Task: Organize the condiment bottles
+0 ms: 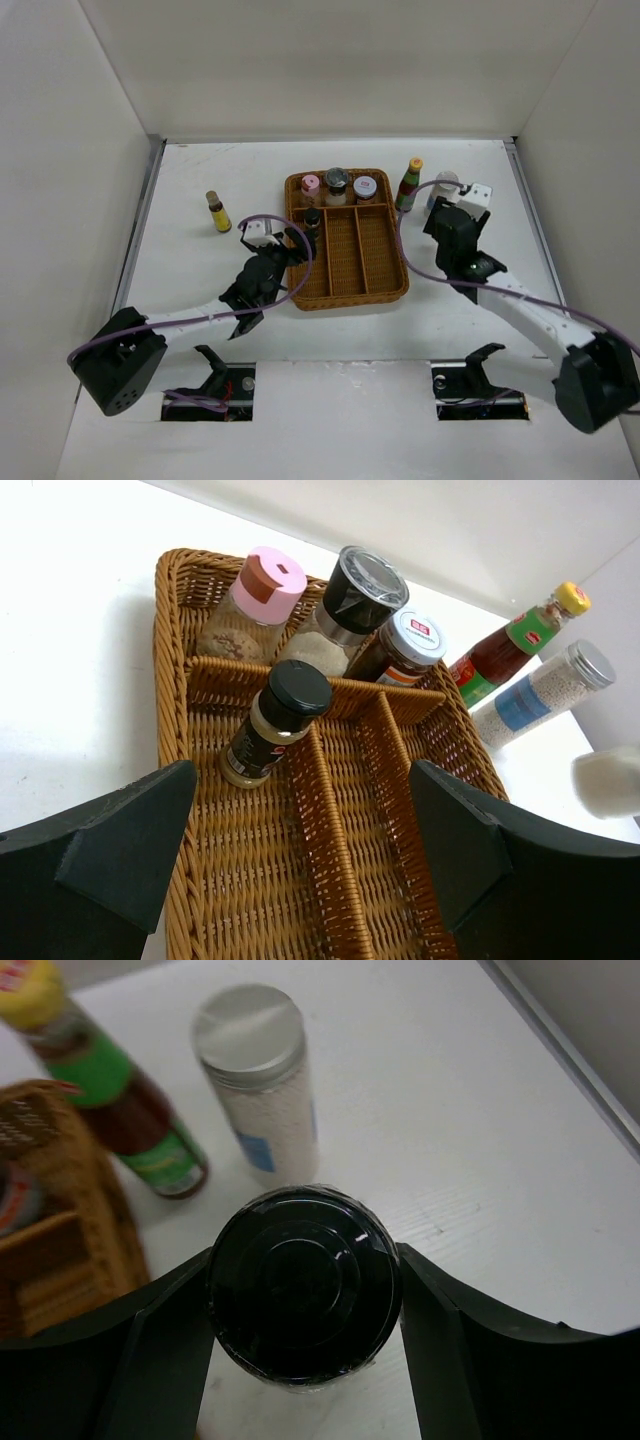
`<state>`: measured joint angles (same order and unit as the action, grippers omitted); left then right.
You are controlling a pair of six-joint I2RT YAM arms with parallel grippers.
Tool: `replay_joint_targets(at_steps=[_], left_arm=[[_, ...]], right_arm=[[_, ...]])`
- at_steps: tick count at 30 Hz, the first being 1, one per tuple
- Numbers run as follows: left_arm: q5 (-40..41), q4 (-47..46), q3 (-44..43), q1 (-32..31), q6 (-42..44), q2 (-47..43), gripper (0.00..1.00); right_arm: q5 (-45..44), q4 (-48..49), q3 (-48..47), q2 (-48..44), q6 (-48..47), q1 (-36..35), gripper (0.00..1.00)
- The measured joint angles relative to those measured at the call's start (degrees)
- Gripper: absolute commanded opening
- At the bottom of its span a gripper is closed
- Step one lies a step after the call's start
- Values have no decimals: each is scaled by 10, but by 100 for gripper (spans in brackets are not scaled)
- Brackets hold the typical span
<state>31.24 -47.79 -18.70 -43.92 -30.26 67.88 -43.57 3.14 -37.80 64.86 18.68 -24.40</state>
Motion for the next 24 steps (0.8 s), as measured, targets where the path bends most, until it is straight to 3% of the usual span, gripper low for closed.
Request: replay_joint_targets(at_steps=[3,6,16,24], left_arm=[[0,0,0,4,0,0,88],[1,0,1,8,0,-3,88],[17,0,30,38,-1,-45,87],[20,0,34,41,-4,-45,87]], right_arm=[[-23,-2,-4,-60,-10,-70,56],[-13,9,-37,-45,-20,-130,56],[111,101,-200,239,-24,-211,56],[134,115,-242,350,-22,-211,58]])
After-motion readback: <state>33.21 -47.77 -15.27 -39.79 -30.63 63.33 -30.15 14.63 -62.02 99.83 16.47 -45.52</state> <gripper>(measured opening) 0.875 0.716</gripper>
